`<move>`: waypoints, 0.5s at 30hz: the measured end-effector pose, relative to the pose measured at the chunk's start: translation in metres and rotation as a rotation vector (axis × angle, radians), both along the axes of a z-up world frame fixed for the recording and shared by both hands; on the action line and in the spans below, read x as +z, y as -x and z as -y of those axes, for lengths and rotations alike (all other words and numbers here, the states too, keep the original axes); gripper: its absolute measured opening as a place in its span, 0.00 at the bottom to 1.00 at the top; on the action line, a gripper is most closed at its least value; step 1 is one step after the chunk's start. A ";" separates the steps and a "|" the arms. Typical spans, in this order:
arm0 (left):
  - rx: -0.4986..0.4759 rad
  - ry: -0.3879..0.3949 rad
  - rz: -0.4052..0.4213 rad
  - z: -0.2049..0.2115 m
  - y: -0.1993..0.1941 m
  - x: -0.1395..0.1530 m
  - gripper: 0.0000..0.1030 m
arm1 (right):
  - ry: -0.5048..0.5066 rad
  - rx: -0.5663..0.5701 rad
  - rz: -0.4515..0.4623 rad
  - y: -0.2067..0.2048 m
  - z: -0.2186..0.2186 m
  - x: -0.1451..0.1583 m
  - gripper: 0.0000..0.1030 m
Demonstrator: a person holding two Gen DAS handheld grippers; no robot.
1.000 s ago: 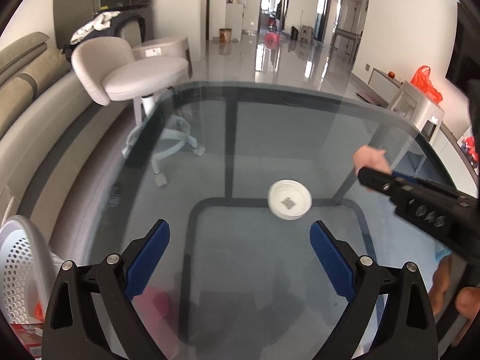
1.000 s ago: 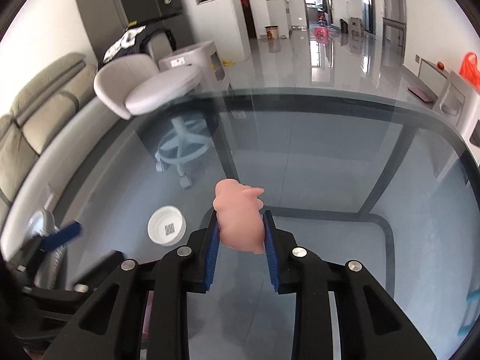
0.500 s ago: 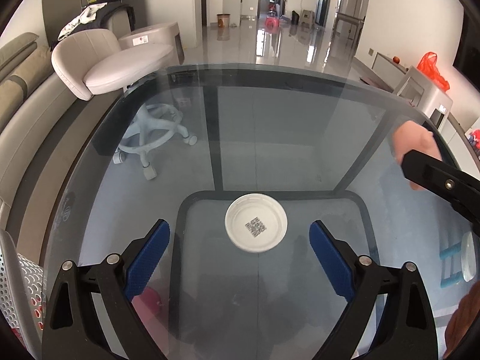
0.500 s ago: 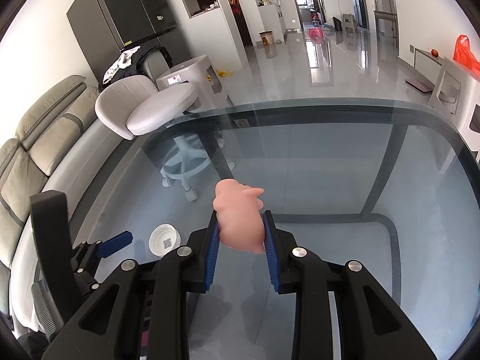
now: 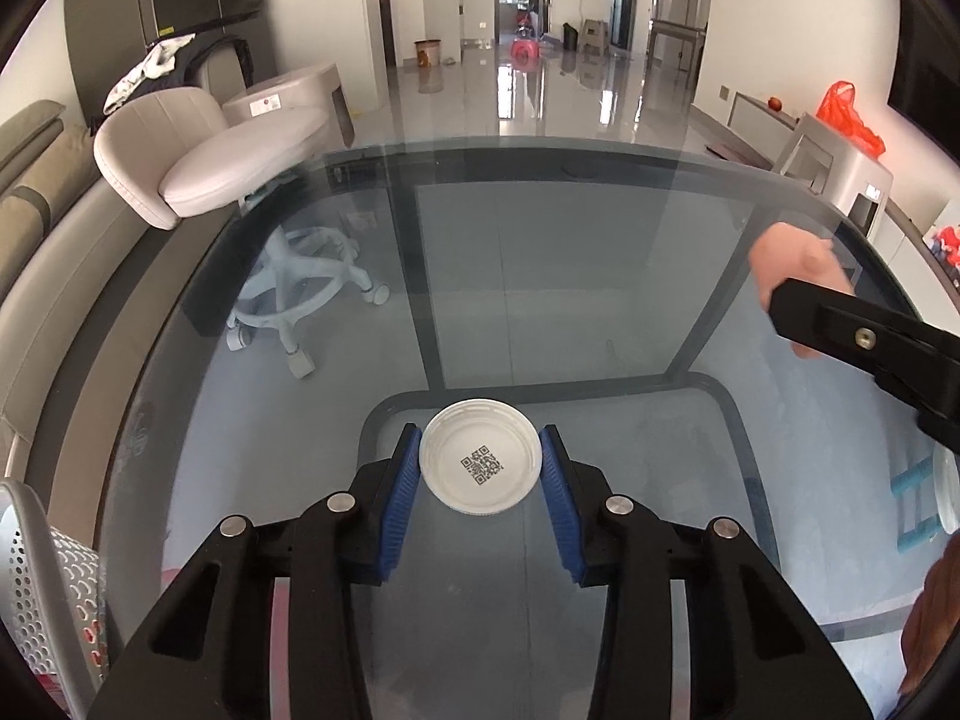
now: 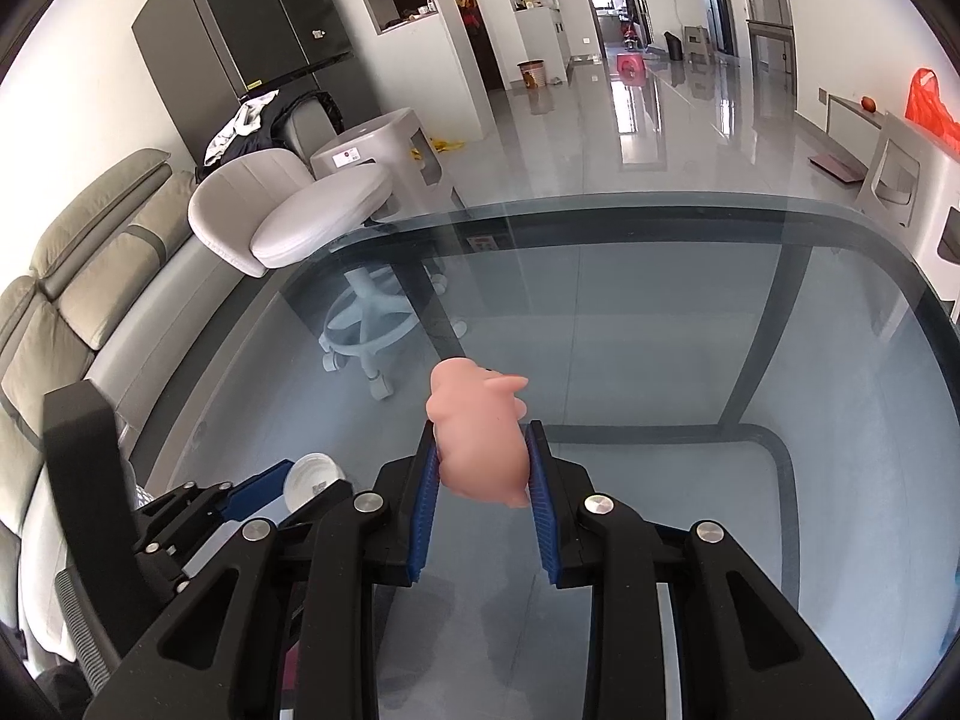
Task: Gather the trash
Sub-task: 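Grasp the white bottle cap with the left tool while the right tool holds the pig, then carry the pig and cap over the wastebasket and open both tools to drop them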
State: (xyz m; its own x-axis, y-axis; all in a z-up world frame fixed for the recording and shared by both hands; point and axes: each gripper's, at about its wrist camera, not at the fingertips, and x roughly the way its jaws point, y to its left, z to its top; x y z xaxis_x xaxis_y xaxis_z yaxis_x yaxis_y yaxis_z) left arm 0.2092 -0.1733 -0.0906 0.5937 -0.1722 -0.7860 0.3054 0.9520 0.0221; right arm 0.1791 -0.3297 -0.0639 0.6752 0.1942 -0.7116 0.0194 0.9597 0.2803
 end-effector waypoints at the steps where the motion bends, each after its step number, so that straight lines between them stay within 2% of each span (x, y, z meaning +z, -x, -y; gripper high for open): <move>1: -0.001 0.002 0.004 -0.002 0.003 0.002 0.38 | 0.002 0.001 -0.001 0.000 -0.002 0.000 0.26; 7: -0.001 0.026 0.035 -0.024 0.029 0.028 0.38 | 0.019 0.019 0.001 0.012 -0.020 0.006 0.26; 15: 0.025 0.064 0.089 -0.073 0.076 0.076 0.38 | 0.007 0.037 0.032 0.054 -0.051 0.031 0.26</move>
State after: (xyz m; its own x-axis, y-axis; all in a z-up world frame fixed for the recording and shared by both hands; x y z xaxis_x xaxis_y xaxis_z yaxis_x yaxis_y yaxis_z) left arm 0.1329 -0.1006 -0.0145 0.6651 -0.2050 -0.7181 0.2814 0.9595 -0.0133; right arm 0.1249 -0.2787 -0.0331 0.6900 0.2147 -0.6913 -0.0252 0.9615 0.2735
